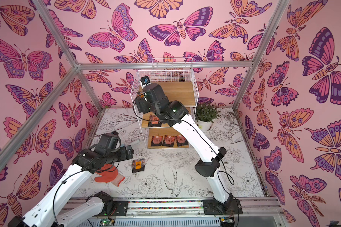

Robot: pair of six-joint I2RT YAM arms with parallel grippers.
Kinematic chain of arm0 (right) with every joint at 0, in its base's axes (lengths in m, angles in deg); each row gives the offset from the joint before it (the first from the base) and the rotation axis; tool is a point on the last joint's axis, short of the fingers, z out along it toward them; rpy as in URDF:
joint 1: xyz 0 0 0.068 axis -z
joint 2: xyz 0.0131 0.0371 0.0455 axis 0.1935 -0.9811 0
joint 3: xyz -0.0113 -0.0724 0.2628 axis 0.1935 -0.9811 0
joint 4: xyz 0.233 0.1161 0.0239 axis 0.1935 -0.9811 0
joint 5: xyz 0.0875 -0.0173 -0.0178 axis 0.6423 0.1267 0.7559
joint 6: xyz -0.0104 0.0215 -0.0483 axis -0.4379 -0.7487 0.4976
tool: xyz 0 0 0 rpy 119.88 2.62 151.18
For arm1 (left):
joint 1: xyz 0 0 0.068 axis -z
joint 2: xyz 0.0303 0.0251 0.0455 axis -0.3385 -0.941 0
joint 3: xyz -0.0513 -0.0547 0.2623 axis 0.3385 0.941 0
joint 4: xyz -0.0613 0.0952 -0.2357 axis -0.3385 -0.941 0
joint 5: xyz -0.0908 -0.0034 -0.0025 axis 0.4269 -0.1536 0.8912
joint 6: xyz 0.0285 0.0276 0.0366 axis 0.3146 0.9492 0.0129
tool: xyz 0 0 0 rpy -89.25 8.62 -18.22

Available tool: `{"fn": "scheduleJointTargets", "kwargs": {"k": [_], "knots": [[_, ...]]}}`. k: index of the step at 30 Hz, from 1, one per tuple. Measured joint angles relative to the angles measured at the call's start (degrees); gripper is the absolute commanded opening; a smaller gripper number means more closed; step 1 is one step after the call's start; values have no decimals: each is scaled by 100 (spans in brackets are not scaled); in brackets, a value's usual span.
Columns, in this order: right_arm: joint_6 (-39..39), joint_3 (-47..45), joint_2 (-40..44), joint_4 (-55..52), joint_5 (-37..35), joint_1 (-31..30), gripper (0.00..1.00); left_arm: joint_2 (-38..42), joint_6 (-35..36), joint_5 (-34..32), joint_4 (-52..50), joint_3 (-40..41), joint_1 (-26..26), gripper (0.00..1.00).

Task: Remove the tea bags from the shelf
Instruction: Pick up the tea bag from the shelf.

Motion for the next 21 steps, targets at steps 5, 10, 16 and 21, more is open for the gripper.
{"fn": "scheduleJointTargets", "kwargs": {"k": [5,10,16,21], "knots": [[13,-7,0,2,-11,0,65,11,0,-2,7,42,-39,95],[20,-9,-2,-15,48,4,50,11,0,0,26,114,-52,95],[7,-11,-2,4,109,15,27,42,-2,2,42,181,-85,95],[-4,-17,0,33,199,15,15,74,0,4,44,184,-105,95]]}}
